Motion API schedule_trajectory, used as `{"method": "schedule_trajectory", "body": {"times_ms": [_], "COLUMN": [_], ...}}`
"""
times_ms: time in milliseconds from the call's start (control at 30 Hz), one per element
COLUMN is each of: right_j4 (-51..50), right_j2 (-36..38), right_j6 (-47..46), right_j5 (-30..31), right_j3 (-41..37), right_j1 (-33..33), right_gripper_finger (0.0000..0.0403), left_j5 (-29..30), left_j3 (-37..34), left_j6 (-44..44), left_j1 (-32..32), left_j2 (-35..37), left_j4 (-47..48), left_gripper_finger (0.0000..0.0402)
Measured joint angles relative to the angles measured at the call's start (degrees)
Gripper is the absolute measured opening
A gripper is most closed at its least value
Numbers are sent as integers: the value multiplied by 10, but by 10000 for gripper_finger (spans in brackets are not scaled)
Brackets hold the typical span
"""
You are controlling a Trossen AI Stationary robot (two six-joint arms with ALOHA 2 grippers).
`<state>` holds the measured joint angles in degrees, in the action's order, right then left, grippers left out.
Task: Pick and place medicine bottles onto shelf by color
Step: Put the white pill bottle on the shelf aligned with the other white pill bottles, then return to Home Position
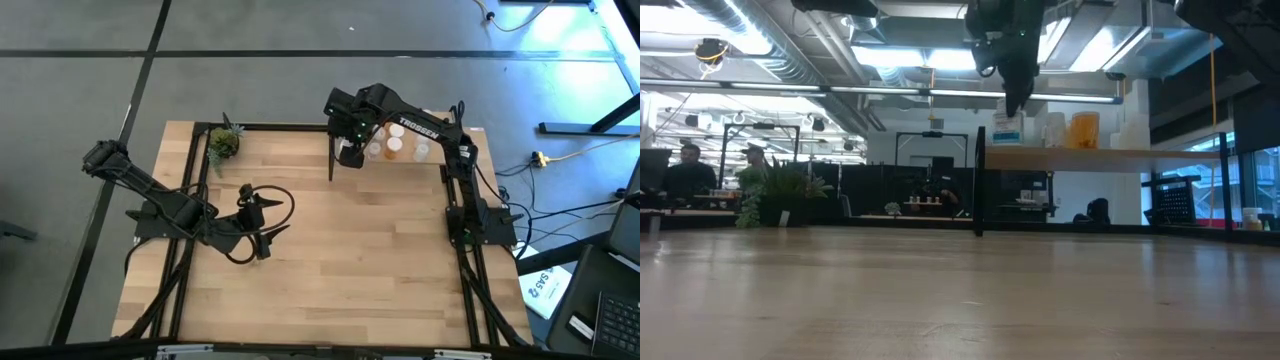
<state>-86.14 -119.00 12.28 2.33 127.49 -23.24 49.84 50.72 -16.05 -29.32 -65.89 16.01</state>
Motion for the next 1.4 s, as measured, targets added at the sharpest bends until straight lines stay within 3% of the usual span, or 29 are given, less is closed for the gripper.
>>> {"method": "schedule_trajectory", "body": {"times_ms": [300,467,967,1233,1400], "right_j4": [-27,-37,-39,-38,-38], "right_j2": [1,33,151,210,240], "right_j6": [-4,-24,-76,-116,-147], "right_j5": [1,13,141,145,178], "right_j3": [75,67,69,69,69], "right_j1": [6,21,162,247,287], "right_gripper_finger": [272,262,90,13,11], "left_j5": [0,0,-1,-121,-179], "left_j3": [0,0,0,0,0], "left_j6": [2,2,-2,-3,-42], "left_j1": [0,0,2,-4,-5], "left_j2": [0,0,0,0,-3], "left_j4": [0,2,-3,-41,-58], "left_gripper_finger": [283,283,283,283,283]}}
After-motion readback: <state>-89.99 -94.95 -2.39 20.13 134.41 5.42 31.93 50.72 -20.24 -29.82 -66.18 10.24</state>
